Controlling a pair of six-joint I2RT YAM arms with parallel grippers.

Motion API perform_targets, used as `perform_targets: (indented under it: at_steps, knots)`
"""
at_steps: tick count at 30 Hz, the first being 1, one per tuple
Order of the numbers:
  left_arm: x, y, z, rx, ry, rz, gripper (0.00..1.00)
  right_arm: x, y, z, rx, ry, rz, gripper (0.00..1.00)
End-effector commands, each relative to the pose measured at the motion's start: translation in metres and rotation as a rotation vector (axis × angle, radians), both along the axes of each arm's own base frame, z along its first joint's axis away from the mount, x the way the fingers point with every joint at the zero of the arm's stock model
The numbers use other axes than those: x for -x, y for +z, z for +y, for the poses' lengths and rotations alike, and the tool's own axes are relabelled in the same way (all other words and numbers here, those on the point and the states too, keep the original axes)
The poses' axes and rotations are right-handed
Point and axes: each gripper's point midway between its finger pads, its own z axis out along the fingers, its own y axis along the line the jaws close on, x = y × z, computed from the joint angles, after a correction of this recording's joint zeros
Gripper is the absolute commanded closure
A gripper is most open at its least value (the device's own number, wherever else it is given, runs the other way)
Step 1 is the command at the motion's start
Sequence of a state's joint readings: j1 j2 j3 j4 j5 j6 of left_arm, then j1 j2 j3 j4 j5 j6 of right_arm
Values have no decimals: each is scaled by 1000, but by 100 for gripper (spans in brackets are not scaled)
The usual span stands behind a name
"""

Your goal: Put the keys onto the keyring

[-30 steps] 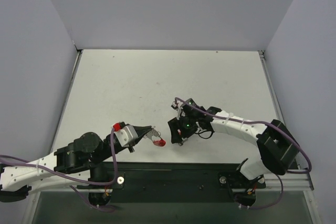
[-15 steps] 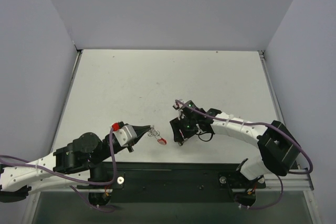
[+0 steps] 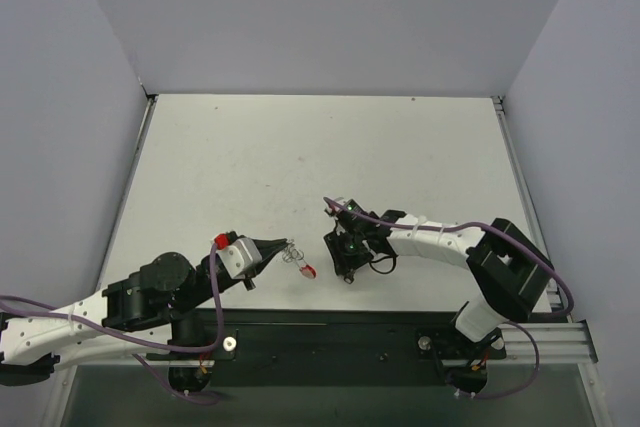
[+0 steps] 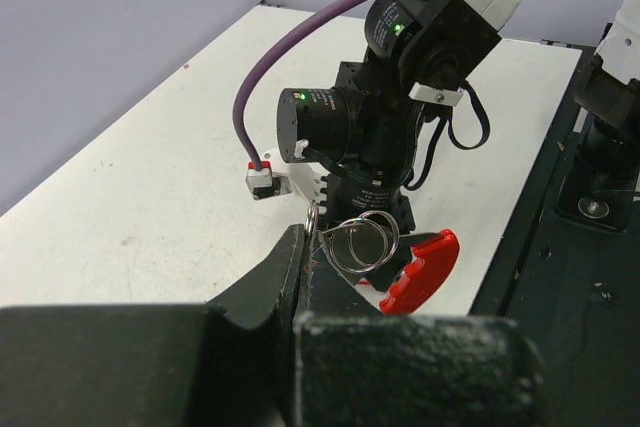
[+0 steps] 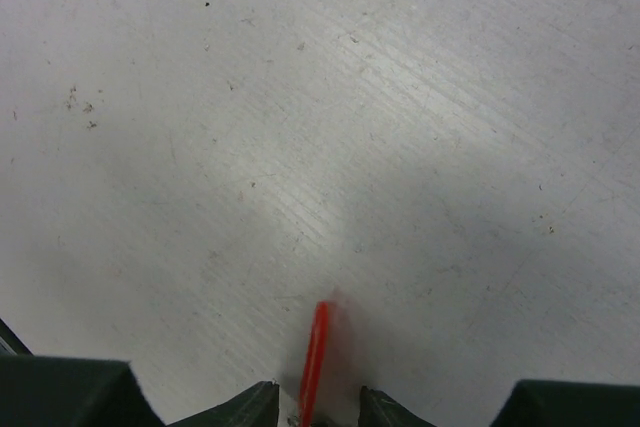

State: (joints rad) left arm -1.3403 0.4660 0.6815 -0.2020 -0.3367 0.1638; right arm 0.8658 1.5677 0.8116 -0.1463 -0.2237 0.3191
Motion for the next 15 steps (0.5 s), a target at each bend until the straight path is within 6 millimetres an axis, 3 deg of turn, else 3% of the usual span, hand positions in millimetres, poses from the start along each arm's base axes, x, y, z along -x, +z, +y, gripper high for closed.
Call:
perform_targets:
  at_steps: [1,9,15]
  knots:
    - [0,23,3,68,9,-4,100,-6,5,5,11,-24,-16,65]
    - [0,25,2,68,6,-7,100,-4,9,6,14,-19,-19,72]
    - [0,23,1,60,5,-6,100,-5,32,12,-51,-3,-66,57]
